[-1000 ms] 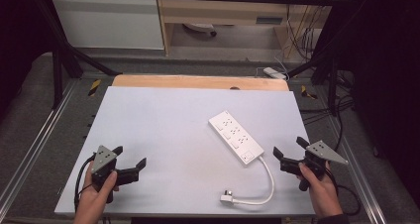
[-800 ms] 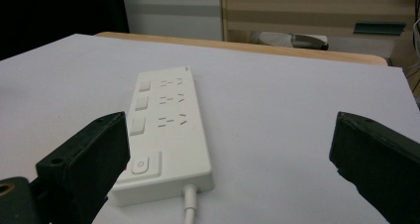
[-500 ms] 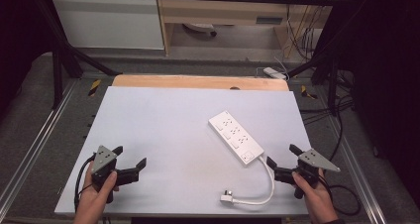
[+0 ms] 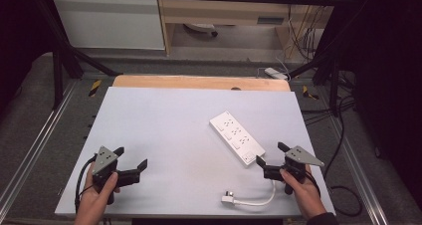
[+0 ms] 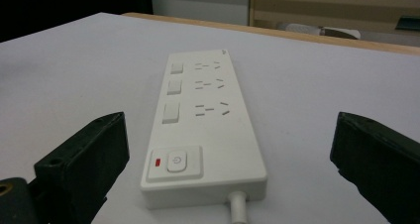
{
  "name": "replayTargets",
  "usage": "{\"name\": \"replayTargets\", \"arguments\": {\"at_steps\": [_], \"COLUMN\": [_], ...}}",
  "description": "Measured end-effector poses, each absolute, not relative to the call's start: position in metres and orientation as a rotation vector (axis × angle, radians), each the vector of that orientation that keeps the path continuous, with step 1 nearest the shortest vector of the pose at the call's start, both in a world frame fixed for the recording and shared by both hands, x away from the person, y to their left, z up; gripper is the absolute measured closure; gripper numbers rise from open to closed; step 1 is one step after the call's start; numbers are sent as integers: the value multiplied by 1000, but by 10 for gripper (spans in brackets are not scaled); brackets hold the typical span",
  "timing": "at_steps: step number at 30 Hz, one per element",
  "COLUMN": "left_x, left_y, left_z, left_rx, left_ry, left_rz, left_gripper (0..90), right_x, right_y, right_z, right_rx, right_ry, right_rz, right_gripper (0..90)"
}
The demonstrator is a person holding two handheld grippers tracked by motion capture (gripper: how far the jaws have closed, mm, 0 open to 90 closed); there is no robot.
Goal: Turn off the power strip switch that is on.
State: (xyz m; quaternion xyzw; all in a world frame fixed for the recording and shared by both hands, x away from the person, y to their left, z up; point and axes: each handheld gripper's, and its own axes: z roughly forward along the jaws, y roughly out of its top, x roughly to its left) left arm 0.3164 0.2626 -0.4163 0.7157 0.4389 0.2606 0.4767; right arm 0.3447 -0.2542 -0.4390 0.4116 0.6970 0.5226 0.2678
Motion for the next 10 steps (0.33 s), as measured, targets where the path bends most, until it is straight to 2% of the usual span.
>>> {"name": "replayTargets", "arguments": {"at_steps": [10], "left_x": [317], "left_y": [262], "left_z": [-416], "left_rx": [1747], "left_ry": [1071], "left_rz": [629], "left_gripper": [53], "right_x": [359], "right_y": [-245], "right_z": [-445], "right_rx": [1123], "right_ry": [1902], "right_rz": [1376], "right_gripper": [26]}}
